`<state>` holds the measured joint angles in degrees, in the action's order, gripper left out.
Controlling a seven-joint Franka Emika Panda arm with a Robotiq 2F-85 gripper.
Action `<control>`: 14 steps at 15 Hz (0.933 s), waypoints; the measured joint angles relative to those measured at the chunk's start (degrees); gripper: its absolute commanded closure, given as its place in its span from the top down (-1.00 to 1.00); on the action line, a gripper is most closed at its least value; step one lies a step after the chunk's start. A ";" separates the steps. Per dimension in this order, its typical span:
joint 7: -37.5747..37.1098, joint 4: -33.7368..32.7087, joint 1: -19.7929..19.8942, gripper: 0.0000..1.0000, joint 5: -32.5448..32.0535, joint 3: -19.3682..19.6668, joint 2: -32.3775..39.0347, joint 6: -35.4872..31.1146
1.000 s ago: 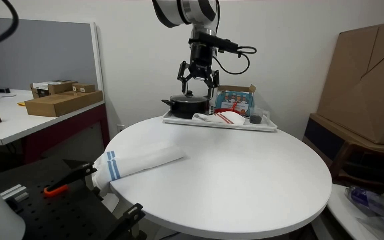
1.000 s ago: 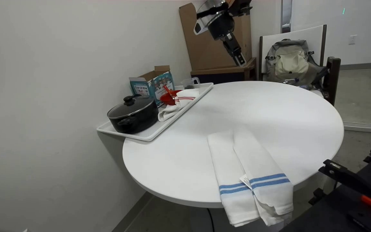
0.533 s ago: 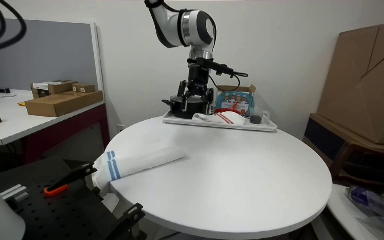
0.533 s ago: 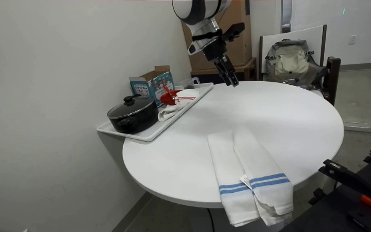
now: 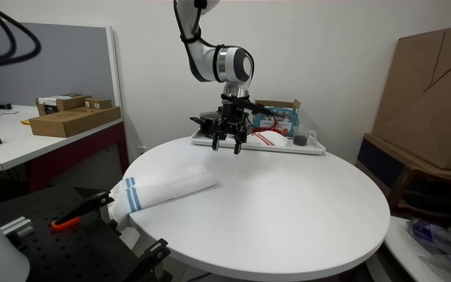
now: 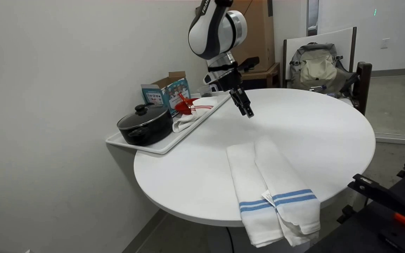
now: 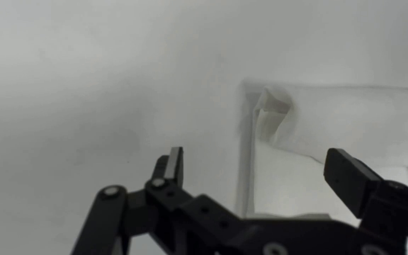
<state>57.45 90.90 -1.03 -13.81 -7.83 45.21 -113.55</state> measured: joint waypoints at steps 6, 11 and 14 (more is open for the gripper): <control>-0.05 -3.15 -1.02 1.00 1.47 -1.10 4.90 1.44; -0.13 -3.45 -1.92 0.94 1.90 -1.22 7.27 3.02; -0.13 -3.48 -2.40 0.46 1.90 -1.30 8.58 3.42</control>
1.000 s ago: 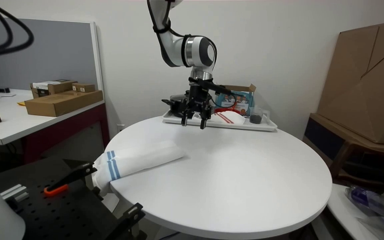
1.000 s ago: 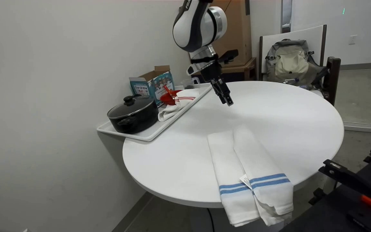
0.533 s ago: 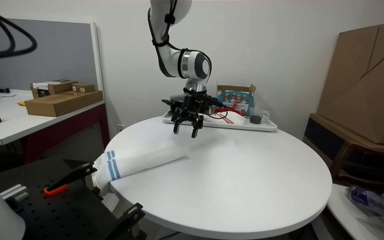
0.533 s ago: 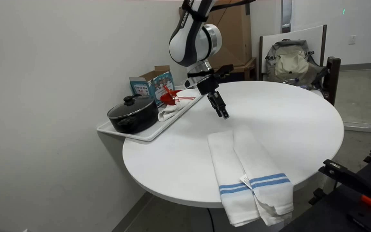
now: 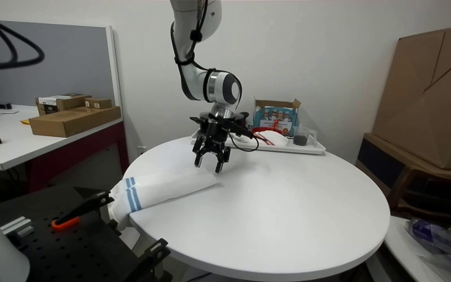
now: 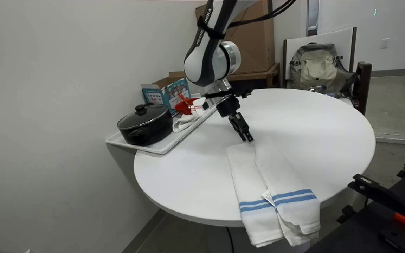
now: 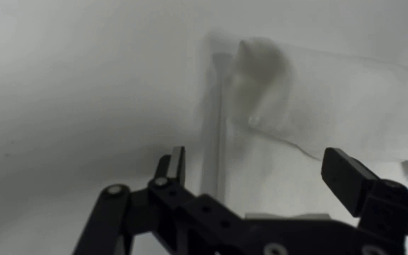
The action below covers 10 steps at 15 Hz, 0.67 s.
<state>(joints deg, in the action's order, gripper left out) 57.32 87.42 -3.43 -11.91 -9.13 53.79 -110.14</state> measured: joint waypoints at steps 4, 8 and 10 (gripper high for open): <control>-0.03 0.01 -0.72 -0.23 0.00 -0.11 0.62 0.25; -0.16 0.01 -1.39 -0.80 0.00 -0.19 0.61 0.26; -0.34 0.02 -1.57 -0.90 0.00 -0.20 0.61 0.24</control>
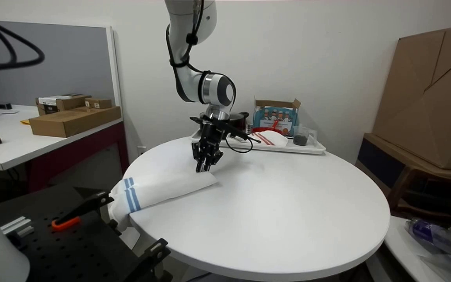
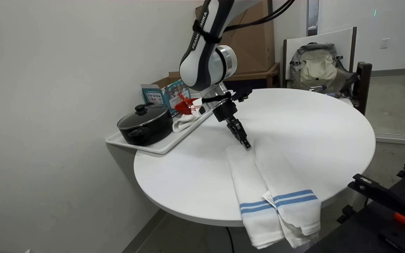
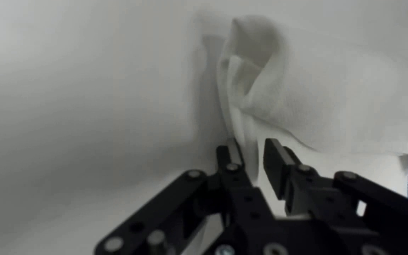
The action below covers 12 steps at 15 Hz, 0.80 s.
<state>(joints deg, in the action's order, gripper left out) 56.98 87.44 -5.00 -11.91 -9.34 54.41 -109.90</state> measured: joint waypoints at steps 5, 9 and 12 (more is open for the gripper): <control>-0.99 -0.29 0.33 -0.84 -0.15 0.77 -0.04 -0.15; -1.19 -2.32 1.63 -0.86 -0.81 3.25 -0.68 -0.12; -1.19 -4.23 3.46 -0.87 -1.14 5.38 -1.69 -0.03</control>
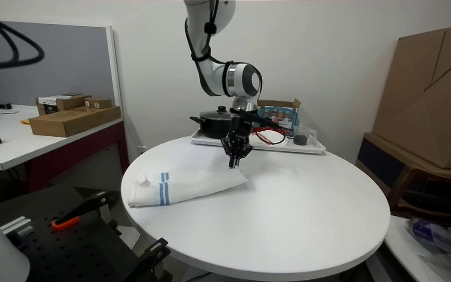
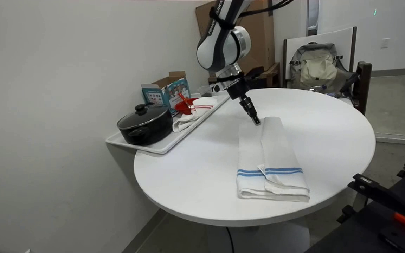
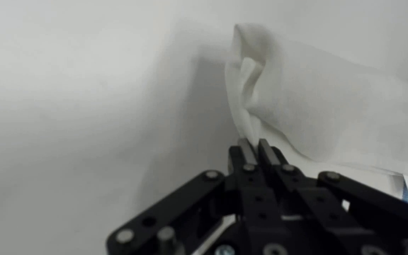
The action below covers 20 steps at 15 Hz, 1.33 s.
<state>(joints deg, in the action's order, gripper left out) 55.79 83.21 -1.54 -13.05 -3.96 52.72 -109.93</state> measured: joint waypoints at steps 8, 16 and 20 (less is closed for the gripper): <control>-0.50 -4.31 5.59 -0.86 -0.11 4.87 -3.29 1.80; -1.34 -4.31 4.82 -0.86 -0.10 3.11 -4.64 2.92; -3.89 -3.59 1.31 -0.86 0.39 -0.54 -5.09 2.92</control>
<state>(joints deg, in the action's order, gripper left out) 51.90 79.63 -0.23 -12.66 -4.50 47.63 -107.02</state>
